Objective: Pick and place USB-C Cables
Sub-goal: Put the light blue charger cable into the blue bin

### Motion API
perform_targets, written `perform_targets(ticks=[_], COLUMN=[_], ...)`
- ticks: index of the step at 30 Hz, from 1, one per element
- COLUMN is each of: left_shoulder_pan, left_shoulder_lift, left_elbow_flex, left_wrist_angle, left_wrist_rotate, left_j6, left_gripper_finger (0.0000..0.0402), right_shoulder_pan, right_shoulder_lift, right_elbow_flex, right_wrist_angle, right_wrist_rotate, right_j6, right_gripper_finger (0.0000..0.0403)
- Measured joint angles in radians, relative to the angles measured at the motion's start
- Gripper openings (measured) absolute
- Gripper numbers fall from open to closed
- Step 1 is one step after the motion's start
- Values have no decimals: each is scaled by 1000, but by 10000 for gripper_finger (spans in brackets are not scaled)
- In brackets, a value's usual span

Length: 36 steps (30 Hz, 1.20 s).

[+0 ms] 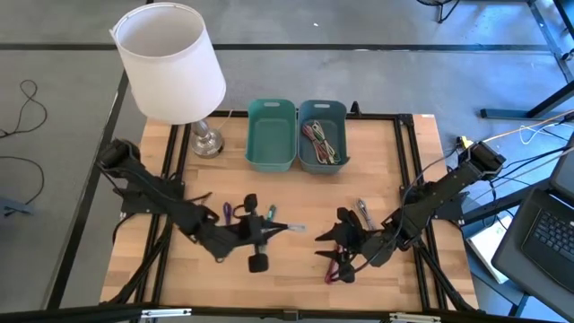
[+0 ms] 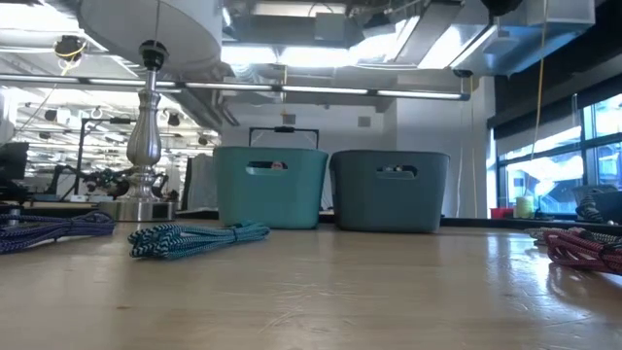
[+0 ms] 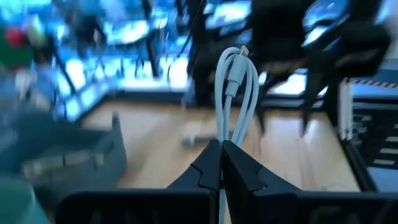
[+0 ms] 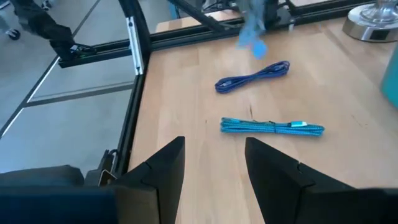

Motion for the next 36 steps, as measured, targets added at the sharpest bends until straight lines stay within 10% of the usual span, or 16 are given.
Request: perform_targets(ticks=[7, 18, 36], left_shoulder_pan=[9, 170, 192], left_shoulder_lift=[-31, -31, -31], left_elbow_flex=[0, 0, 0], left_wrist_angle=[258, 310, 309], left_wrist_rotate=[298, 621, 682], left_j6=[342, 285, 274], left_gripper_finger=[2, 2, 2], right_shoulder_pan=[-2, -4, -122], right_shoulder_lift=[0, 0, 0], right_elbow_flex=[0, 0, 0], right_wrist_angle=[81, 362, 459], right_wrist_rotate=[61, 67, -44], right_j6=[-116, -391, -473], right_gripper_finger=[172, 172, 172])
